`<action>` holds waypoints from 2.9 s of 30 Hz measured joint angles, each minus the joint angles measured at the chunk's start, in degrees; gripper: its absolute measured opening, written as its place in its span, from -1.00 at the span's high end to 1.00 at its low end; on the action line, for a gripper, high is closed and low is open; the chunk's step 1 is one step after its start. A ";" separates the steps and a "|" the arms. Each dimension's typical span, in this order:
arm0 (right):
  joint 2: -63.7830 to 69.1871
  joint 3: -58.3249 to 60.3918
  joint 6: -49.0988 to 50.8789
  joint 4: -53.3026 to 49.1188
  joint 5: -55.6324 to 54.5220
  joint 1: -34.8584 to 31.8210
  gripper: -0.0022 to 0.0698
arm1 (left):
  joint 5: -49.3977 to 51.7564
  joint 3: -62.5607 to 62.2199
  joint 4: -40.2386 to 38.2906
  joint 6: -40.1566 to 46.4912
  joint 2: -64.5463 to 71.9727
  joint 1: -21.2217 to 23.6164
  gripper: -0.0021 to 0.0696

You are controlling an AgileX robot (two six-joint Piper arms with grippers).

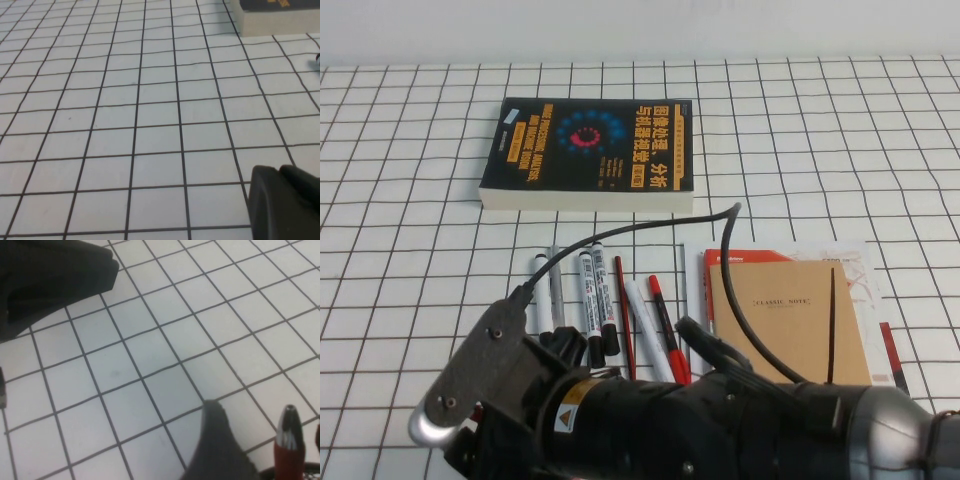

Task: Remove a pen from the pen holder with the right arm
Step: 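Take a marker out of the pen holder and lay it on the table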

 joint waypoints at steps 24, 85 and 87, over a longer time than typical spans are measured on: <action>2.12 -0.03 -1.51 2.64 -2.34 0.00 0.69 | 0.00 0.00 0.00 0.00 0.00 0.00 0.95; 24.92 -42.23 46.28 -15.75 37.64 -27.79 0.75 | 0.00 0.00 0.00 0.00 0.00 0.00 0.95; 27.13 -44.75 46.28 -15.23 38.68 -28.04 0.75 | 0.00 0.00 0.00 0.00 0.00 0.00 0.95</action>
